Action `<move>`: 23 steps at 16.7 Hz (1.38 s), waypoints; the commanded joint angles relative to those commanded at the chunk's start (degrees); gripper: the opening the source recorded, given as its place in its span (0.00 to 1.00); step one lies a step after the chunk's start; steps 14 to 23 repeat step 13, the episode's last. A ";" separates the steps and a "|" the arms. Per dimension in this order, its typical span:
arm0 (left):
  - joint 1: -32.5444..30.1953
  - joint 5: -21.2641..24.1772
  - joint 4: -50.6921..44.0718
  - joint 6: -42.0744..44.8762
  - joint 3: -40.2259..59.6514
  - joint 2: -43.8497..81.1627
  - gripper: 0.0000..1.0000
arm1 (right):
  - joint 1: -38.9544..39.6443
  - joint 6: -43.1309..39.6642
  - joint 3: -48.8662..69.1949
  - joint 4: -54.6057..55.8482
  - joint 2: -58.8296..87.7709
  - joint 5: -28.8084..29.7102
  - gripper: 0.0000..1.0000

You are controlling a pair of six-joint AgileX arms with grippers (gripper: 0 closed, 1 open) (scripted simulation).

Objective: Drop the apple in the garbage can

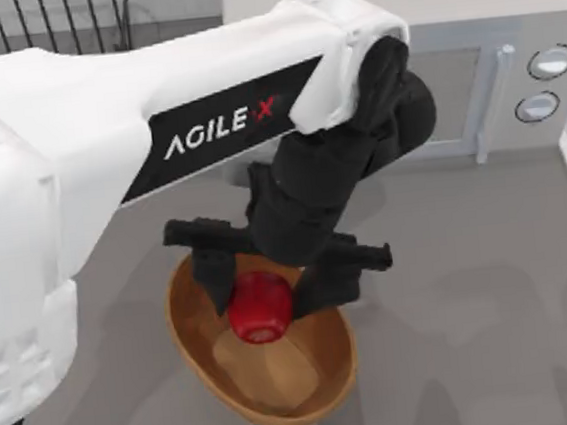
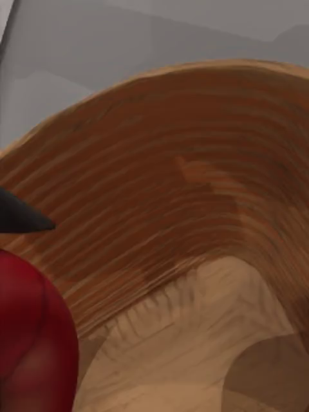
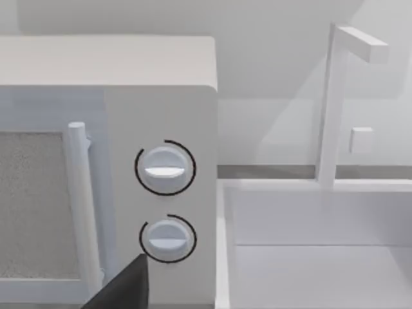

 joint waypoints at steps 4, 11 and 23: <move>0.00 0.00 0.00 0.00 0.00 0.00 0.75 | 0.00 0.00 0.00 0.00 0.00 0.00 1.00; 0.00 0.00 0.00 0.00 0.00 0.00 1.00 | 0.00 0.00 0.00 0.00 0.00 0.00 1.00; 0.00 0.00 0.00 0.00 0.00 0.00 1.00 | 0.00 0.00 0.00 0.00 0.00 0.00 1.00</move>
